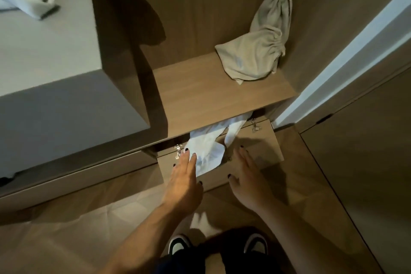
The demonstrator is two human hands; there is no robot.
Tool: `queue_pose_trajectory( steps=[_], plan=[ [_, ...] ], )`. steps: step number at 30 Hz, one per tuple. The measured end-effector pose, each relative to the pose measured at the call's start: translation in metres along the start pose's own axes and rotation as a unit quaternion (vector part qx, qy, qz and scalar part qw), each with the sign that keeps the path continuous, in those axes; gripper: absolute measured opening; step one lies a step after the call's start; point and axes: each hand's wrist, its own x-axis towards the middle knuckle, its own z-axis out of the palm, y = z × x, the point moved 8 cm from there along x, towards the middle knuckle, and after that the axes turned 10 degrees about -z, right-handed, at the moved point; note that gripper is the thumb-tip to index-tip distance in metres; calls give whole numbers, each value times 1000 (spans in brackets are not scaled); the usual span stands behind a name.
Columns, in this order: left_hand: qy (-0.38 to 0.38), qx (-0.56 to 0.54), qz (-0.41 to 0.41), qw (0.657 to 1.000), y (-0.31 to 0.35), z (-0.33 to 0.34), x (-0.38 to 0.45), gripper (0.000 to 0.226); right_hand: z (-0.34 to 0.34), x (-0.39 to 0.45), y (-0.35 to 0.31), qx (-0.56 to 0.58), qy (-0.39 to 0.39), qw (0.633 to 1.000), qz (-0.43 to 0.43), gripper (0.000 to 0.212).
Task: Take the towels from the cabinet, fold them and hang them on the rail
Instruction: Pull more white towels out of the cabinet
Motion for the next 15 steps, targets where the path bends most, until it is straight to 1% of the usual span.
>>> queue_pose_trajectory(
  steps=[4, 6, 10, 12, 15],
  plan=[
    [-3, -2, -16, 1000, -26, 82, 50, 85, 59, 33, 62, -8, 12, 1000, 23, 74],
    [0, 3, -11, 1000, -39, 120, 76, 85, 86, 50, 94, -4, 12, 1000, 23, 73],
    [29, 27, 16, 999, -66, 185, 128, 82, 128, 88, 145, 7, 23, 1000, -18, 72],
    [36, 29, 16, 999, -82, 214, 152, 84, 142, 108, 163, 16, 27, 999, -31, 71],
    [53, 26, 4, 998, -104, 256, 190, 86, 163, 140, 185, -13, 50, 997, -62, 70]
  ],
)
